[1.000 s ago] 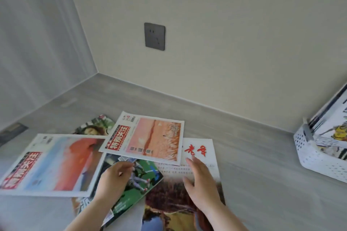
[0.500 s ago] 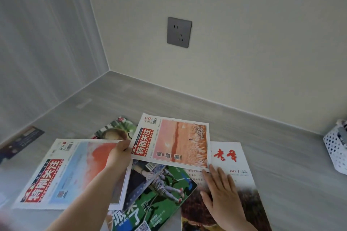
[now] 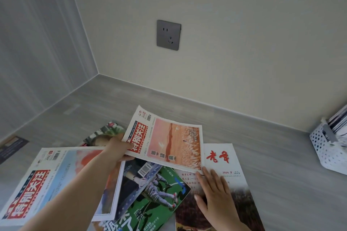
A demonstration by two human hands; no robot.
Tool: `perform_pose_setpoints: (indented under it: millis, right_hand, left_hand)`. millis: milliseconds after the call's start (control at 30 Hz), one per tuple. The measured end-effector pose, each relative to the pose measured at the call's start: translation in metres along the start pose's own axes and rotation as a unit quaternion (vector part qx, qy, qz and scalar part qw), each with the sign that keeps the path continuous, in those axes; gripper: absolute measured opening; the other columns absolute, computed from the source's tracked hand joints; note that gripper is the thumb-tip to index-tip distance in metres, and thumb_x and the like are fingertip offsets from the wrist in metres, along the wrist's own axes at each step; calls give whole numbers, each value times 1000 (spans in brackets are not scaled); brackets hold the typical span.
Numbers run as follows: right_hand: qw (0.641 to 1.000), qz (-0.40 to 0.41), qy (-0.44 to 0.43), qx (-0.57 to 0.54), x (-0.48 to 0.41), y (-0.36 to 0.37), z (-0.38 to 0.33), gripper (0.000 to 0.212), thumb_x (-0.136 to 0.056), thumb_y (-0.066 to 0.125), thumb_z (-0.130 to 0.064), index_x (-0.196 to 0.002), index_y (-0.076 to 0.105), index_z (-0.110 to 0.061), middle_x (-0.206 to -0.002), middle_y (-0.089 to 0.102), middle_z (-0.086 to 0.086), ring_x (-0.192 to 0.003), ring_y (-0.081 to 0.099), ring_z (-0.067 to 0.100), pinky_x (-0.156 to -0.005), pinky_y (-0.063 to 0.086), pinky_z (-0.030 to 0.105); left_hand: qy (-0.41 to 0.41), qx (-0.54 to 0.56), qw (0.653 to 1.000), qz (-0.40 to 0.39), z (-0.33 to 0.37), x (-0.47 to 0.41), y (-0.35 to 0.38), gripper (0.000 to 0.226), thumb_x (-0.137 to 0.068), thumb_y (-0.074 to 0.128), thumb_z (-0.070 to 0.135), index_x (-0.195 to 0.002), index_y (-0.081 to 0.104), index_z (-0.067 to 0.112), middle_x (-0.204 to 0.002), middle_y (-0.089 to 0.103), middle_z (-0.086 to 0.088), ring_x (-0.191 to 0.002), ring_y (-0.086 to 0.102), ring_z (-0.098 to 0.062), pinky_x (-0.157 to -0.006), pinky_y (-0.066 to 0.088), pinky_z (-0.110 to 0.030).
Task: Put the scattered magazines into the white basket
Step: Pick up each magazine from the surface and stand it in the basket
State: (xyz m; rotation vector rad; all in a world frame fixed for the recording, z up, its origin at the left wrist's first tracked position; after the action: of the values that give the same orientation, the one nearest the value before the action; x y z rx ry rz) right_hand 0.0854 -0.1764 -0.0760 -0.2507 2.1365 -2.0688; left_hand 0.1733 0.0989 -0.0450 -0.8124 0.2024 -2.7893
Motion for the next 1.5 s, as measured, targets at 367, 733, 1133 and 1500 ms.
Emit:
perform_pose_setpoints:
  millis: [367, 733, 1133, 1500]
  right_hand:
    - [927, 101, 139, -334, -13, -65, 62, 60, -92, 43, -32, -142, 13, -20, -155, 8, 0, -141, 9, 14, -113, 13, 28]
    - [811, 211, 253, -484, 56, -137, 216, 66, -78, 67, -16, -135, 34, -22, -129, 51, 2, -120, 46, 20, -99, 38, 32]
    - [792, 254, 357, -426, 124, -157, 387, 31, -81, 56, -7, -52, 48, -15, -32, 39, -6, -44, 32, 16, -48, 23, 27]
    - [702, 373, 383, -471, 115, -184, 506, 23, -81, 47, 5, -97, 63, 0, -80, 58, 7, -73, 51, 22, -67, 38, 24]
  left_hand:
    - [244, -45, 968, -47, 87, 65, 26, 23, -85, 54, 5, -81, 55, 28, -76, 70, 4, -72, 67, -13, -57, 56, -27]
    - [356, -122, 900, -219, 165, 165, 161, 20, -82, 56, 0, -79, 57, 20, -63, 72, 15, -61, 68, -3, -49, 54, -16]
    - [473, -139, 845, -208, 231, 247, 381, 29, -82, 57, 4, -70, 55, 30, -68, 62, 9, -47, 59, 9, -41, 47, -8]
    - [545, -134, 810, -173, 267, 264, 519, 19, -82, 55, 5, -81, 54, 25, -71, 53, 21, -66, 54, -1, -53, 42, -4]
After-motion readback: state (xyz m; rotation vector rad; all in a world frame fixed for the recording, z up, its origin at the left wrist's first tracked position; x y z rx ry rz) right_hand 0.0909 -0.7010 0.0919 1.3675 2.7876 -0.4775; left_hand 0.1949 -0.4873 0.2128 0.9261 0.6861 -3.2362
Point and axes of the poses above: each hand's wrist, its own x-axis away from the middle knuckle, its own y-axis out of the palm, z = x × y, the point moved 5 cm from there along -x, towards the middle knuckle
